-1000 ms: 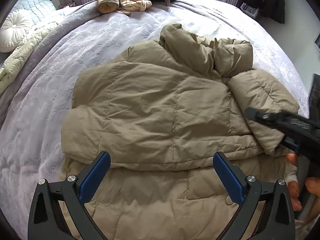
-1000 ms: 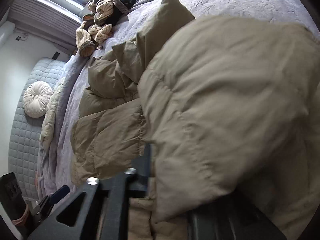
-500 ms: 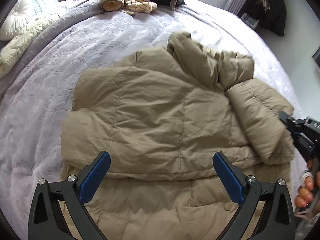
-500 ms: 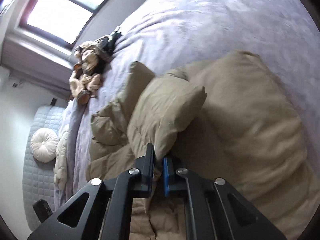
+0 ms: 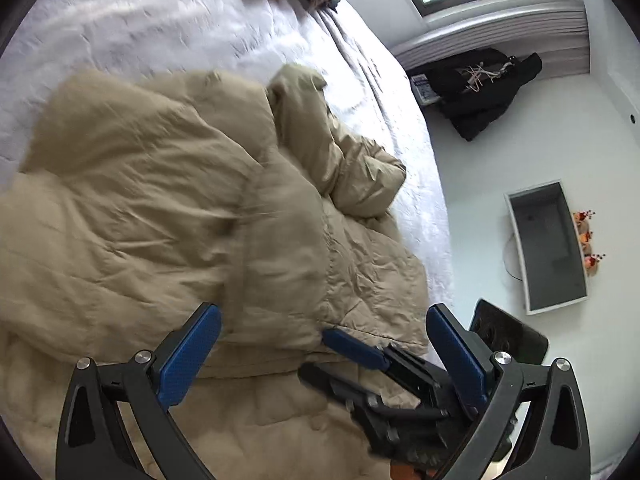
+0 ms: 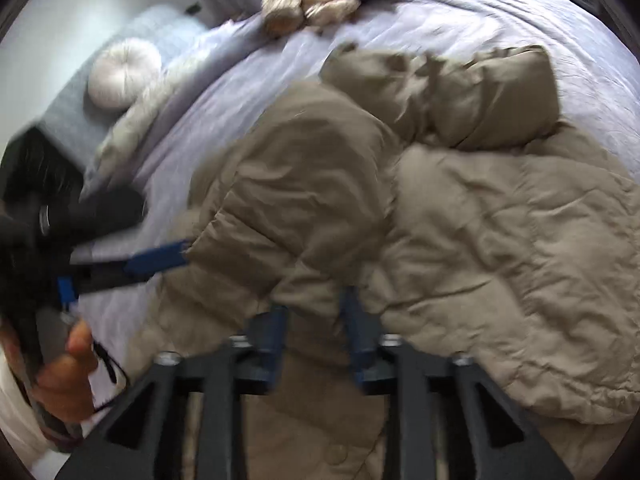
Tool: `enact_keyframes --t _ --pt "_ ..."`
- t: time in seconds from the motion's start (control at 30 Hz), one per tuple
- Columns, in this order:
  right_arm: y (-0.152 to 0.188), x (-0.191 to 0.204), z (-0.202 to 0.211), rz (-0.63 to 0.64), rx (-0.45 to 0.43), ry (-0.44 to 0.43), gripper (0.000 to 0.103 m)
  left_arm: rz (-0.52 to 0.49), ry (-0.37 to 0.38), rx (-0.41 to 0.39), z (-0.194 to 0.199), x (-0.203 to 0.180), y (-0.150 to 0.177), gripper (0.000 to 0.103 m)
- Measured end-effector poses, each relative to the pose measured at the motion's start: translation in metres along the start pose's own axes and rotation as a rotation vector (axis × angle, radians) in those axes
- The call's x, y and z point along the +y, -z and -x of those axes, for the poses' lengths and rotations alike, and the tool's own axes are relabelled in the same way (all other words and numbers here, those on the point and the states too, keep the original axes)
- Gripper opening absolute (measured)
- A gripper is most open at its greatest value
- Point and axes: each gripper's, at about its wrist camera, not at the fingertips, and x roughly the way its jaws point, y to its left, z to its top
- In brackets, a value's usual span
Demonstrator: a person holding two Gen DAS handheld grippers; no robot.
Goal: Fold large clothes
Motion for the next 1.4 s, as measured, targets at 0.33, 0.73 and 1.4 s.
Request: enact_keyframes --t 0.33,0.73,1.4 --pt "0.048 -0.072 0.064 -0.205 -0.026 0.028 0.060 -0.075 -0.166 0.075 -0.052 -0.010 -0.004 0.102" --pt "0.108 -0.173 0.115 -0.595 -0.128 0.044 0.060 -0.170 -0.246 0.013 -0.036 -0.018 0.003 0.012" --pt "0.111 -0.202 0.111 -0.712 -0.151 -0.010 0.060 -0.285 -0.551 -0.061 0.014 -0.011 0.000 0.066"
